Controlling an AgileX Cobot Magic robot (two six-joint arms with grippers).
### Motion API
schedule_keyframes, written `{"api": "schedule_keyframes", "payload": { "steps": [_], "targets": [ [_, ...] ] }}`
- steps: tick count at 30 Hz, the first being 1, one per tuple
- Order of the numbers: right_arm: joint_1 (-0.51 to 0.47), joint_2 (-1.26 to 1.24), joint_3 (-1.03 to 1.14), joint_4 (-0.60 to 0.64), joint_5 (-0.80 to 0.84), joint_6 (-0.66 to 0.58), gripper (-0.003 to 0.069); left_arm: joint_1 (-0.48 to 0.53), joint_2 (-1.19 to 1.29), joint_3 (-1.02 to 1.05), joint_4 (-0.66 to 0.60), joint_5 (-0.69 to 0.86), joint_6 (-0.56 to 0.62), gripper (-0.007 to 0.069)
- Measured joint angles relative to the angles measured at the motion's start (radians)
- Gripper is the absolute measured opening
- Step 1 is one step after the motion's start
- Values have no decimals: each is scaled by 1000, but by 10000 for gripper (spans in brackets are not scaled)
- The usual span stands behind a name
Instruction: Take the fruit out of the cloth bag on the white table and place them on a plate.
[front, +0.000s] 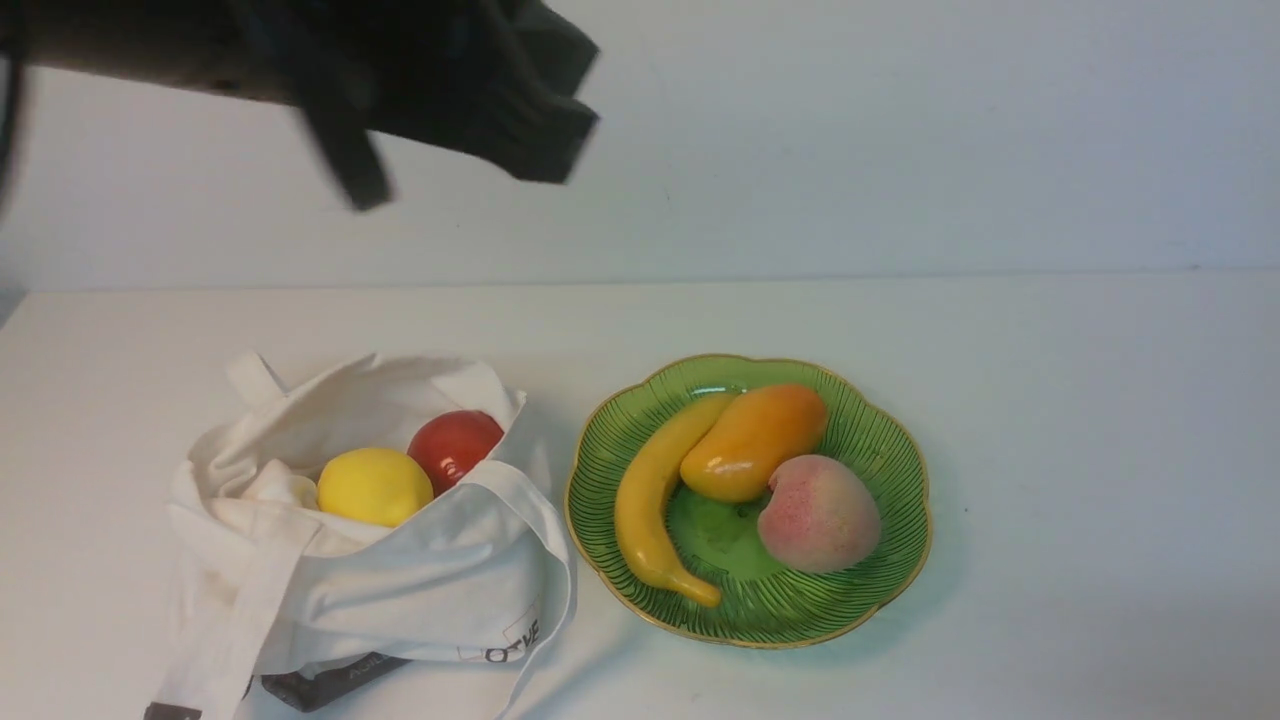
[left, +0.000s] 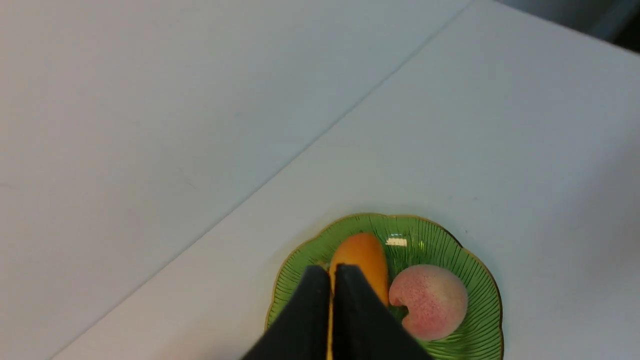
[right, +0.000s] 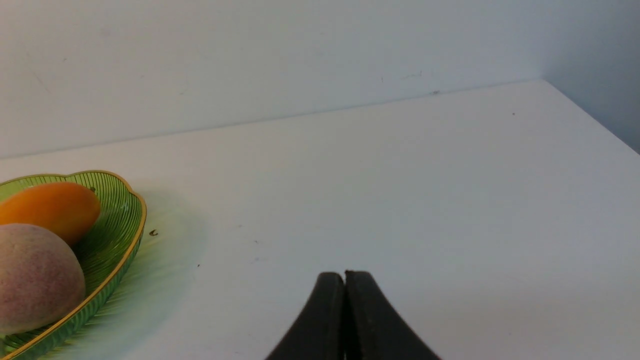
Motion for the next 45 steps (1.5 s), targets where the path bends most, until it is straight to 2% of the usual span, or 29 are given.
{"api": "schedule_keyframes", "payload": {
  "steps": [7, 11, 20, 28, 35, 39, 42, 45],
  "targets": [
    [0, 0, 0, 1, 0, 0, -15, 0, -314, 272, 111, -47, -232, -8],
    [0, 0, 0, 1, 0, 0, -15, 0, -479, 459, 130, -93, -311, -8],
    [0, 0, 0, 1, 0, 0, -15, 0, -711, 645, 129, -40, -335, -8],
    [0, 0, 0, 0, 0, 0, -15, 0, -785, 648, 149, -9, -346, -8],
    [0, 0, 0, 0, 0, 0, -15, 0, -799, 648, 253, 22, -444, -8],
    [0, 0, 0, 1, 0, 0, -15, 14, -822, 661, 268, 45, -478, -8],
    [0, 0, 0, 1, 0, 0, -15, 90, -901, 735, 243, 29, -471, -8],
    [0, 0, 0, 1, 0, -1, -15, 204, -1009, 855, 176, -39, -397, -8]
  ]
}}
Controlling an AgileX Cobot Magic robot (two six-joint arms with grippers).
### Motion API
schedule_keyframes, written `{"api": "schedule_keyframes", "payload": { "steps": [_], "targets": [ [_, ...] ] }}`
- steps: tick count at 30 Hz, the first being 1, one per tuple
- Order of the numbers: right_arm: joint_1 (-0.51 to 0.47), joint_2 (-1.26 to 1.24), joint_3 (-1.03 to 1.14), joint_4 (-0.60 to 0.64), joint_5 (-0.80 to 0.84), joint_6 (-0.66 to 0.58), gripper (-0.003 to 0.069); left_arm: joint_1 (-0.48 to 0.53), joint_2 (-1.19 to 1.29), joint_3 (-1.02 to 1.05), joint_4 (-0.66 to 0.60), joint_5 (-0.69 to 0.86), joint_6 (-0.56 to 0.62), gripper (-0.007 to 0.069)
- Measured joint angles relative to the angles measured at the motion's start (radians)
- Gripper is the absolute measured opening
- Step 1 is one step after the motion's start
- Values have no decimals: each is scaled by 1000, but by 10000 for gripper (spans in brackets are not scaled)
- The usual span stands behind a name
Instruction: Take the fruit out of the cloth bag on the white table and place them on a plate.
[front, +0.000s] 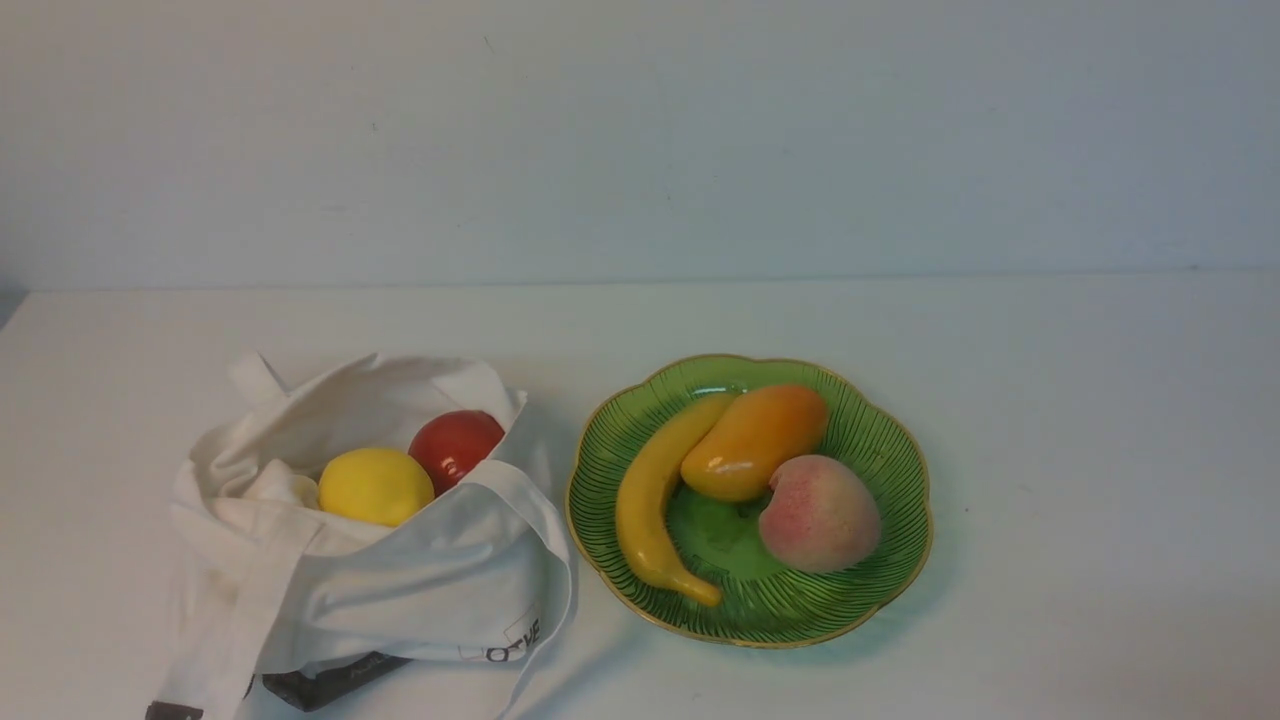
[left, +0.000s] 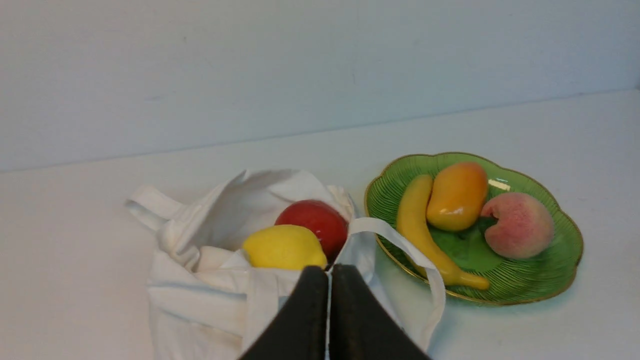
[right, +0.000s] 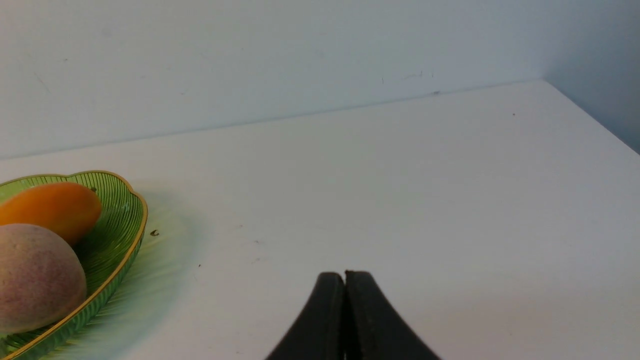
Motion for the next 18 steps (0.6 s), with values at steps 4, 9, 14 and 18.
{"api": "schedule_keyframes", "payload": {
  "steps": [4, 9, 14, 18],
  "targets": [
    [0, 0, 0, 0, 0, 0, -15, 157, -150, 206, -124, -119, 128, -8],
    [0, 0, 0, 0, 0, 0, -15, 307, -203, 418, -230, -245, 246, -8],
    [0, 0, 0, 0, 0, 0, -15, 359, -203, 542, -230, -269, 289, -8],
    [0, 0, 0, 0, 0, 0, -15, 360, -203, 609, -223, -307, 297, -8]
  ]
}}
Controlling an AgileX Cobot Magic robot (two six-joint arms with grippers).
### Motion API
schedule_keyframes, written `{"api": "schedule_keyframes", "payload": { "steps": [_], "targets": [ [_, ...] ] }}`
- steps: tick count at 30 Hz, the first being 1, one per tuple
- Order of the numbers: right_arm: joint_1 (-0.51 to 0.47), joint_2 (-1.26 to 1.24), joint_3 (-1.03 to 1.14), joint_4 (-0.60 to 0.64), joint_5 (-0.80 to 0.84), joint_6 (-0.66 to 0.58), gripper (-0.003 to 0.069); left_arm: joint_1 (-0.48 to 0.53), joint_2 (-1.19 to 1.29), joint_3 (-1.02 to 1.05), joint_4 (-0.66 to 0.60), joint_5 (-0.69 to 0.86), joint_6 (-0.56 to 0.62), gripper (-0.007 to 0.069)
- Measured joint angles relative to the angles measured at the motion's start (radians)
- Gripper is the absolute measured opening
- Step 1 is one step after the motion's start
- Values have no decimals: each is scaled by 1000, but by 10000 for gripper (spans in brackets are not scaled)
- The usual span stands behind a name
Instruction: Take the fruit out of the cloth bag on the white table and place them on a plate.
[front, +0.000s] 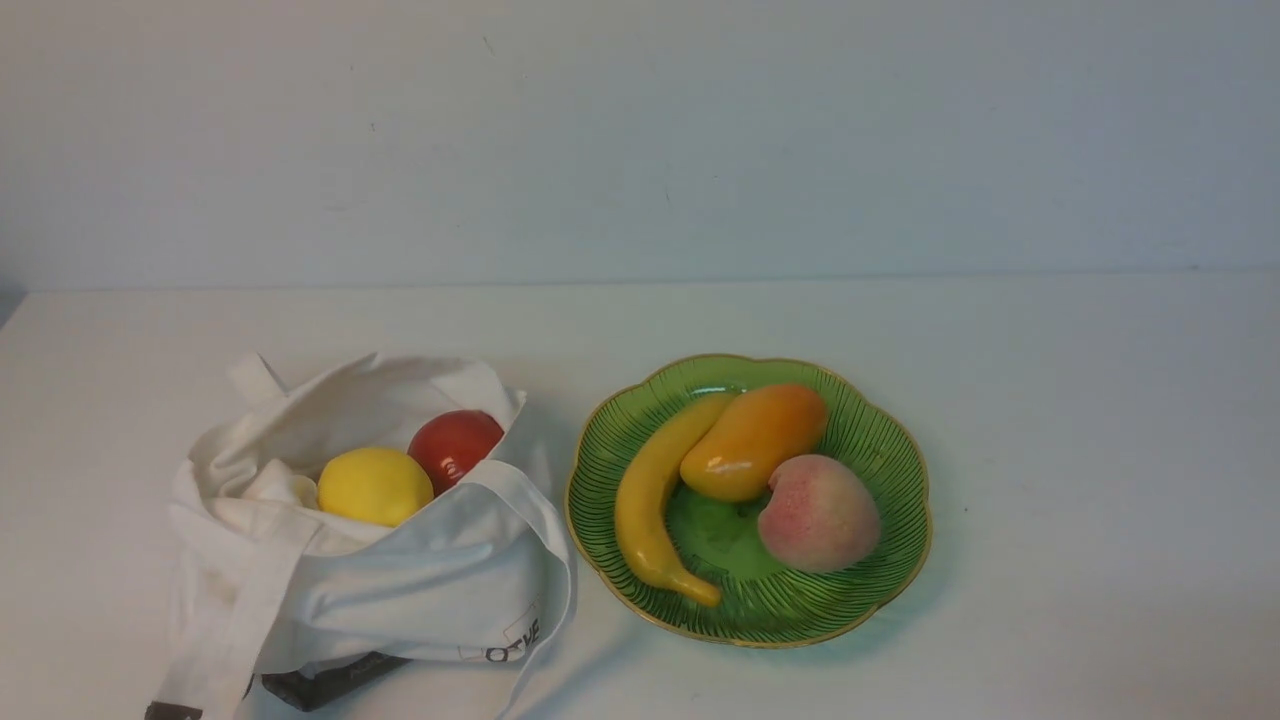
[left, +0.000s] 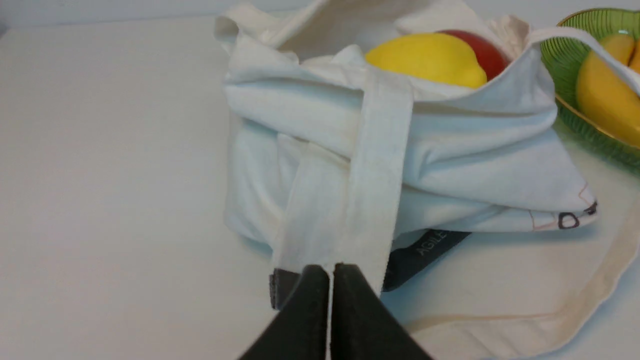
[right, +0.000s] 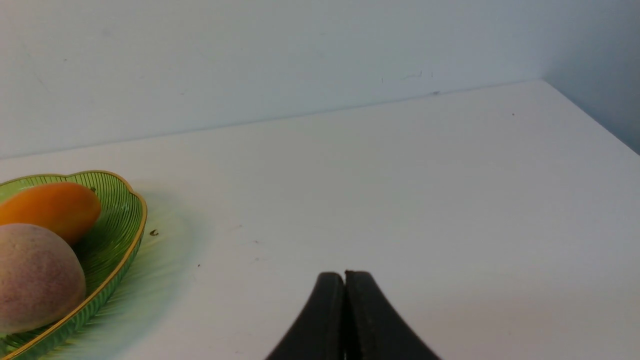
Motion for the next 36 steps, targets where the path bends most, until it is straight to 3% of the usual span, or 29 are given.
{"api": "schedule_keyframes", "payload": {
  "steps": [10, 36],
  "targets": [
    [0, 0, 0, -1, 1, -2, -15, 2, 0, 26, 26, -81, 3, -8],
    [0, 0, 0, -2, 1, -2, -15, 4, 0, 28, 30, -86, 3, -8]
  ]
}}
